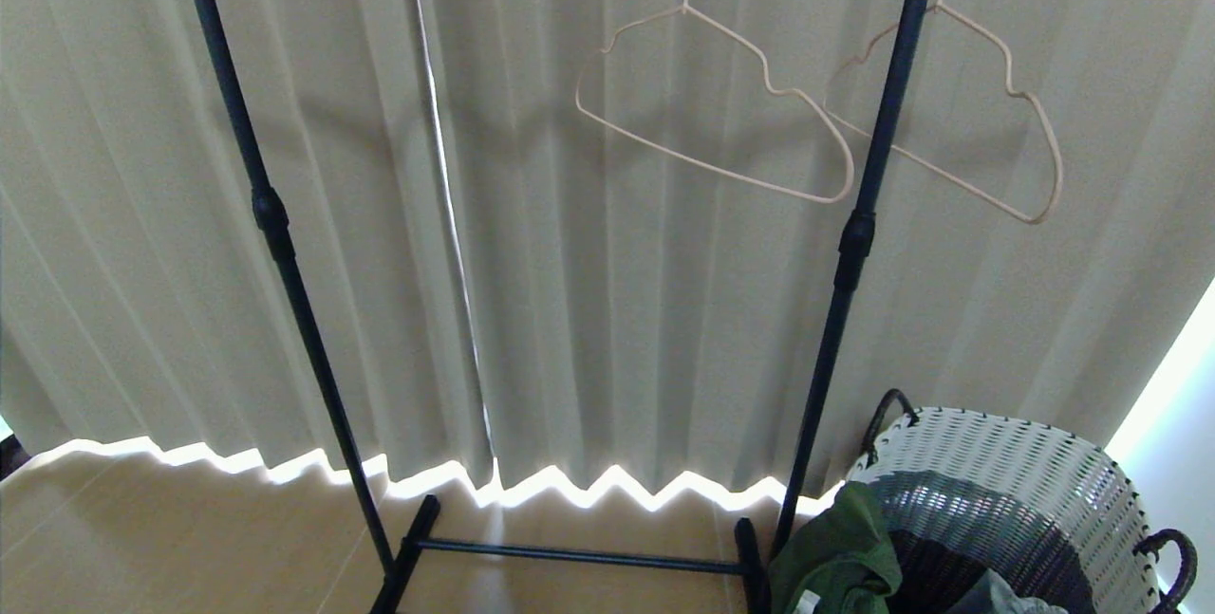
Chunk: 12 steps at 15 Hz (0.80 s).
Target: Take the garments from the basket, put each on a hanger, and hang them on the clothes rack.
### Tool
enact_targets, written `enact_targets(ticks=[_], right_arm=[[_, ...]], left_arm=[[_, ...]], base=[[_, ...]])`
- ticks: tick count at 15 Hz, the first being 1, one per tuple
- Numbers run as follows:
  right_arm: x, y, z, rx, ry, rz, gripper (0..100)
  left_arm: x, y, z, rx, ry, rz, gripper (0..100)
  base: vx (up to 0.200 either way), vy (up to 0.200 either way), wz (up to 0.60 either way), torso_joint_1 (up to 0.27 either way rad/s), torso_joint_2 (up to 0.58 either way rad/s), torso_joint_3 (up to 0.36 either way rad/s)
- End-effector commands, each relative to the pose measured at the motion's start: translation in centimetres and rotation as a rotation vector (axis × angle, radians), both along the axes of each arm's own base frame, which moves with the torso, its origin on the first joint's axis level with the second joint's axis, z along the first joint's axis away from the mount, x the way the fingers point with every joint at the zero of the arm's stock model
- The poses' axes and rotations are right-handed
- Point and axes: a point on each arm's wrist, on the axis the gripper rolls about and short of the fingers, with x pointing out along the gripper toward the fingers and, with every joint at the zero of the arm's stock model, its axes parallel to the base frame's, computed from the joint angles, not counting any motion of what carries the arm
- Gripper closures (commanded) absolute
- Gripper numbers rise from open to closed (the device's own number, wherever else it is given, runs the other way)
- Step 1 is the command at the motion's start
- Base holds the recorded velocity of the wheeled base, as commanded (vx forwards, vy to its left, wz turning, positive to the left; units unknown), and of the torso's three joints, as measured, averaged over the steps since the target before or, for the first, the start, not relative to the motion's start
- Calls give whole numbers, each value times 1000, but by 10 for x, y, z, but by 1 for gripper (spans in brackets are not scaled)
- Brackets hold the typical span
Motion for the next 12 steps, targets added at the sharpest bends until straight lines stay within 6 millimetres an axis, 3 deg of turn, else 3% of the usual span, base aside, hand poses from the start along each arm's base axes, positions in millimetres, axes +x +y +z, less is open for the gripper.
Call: enact_targets(ticks=[1, 2, 4, 12], right_arm=[[52, -6, -2, -196, 397, -96, 0], [68, -7, -12, -266, 546, -60, 0], [80, -8, -24, -303, 679, -29, 0], [81, -7, -37, -359, 754, 11, 0]], left_arm=[[0, 0, 0, -1, -1, 6, 0], [0, 0, 0, -4, -1, 15, 0], [0, 0, 0, -16, -4, 16, 0], [0, 0, 0, -16, -4, 16, 0]], base=[[0, 0, 0, 0, 0, 0], [0, 0, 0, 0, 0, 0], [0, 0, 0, 0, 0, 0], [0, 0, 0, 0, 0, 0]])
